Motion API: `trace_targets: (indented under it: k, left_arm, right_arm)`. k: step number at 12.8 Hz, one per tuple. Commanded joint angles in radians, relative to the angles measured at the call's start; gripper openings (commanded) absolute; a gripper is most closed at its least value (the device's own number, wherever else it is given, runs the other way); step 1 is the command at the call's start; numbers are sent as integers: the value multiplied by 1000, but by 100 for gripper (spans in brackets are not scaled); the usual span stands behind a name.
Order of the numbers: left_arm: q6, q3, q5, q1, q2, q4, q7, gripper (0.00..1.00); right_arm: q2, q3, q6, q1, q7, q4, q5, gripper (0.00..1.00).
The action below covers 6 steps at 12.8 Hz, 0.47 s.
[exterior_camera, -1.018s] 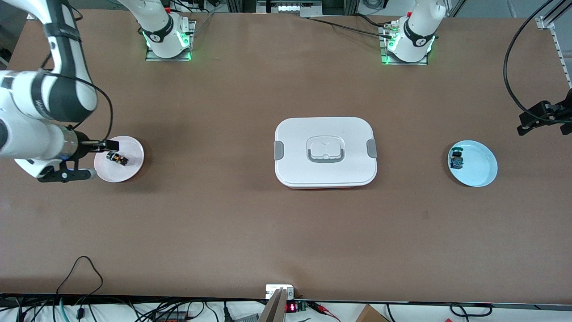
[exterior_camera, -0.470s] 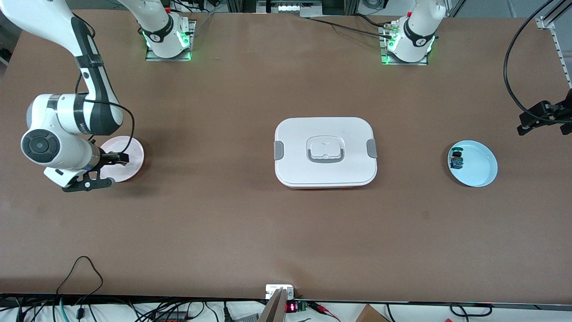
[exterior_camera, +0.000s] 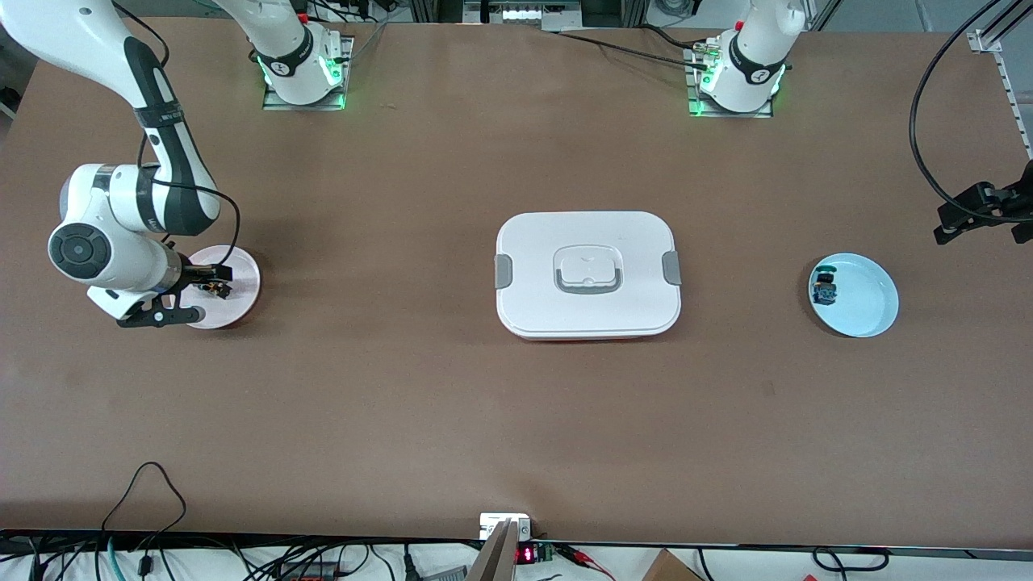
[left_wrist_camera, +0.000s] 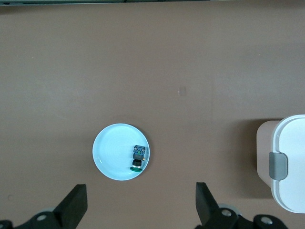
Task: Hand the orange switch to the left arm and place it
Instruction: 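Lower the right gripper and close it on the orange switch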
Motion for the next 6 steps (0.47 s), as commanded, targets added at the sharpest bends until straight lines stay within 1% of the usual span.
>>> trace_targets:
  k: [1, 2, 6]
  left_arm:
    - [-19, -1, 7, 3, 11, 25, 20, 100]
    - [-19, -1, 7, 3, 12, 25, 20, 100]
    - [-19, -1, 7, 3, 11, 25, 20, 100]
  right_arm:
    - [-42, -6, 100, -17, 91, -87, 14, 100]
    - [-36, -4, 137, -37, 79, -89, 52, 100]
    - [-40, -6, 160, -37, 84, -86, 52, 100]
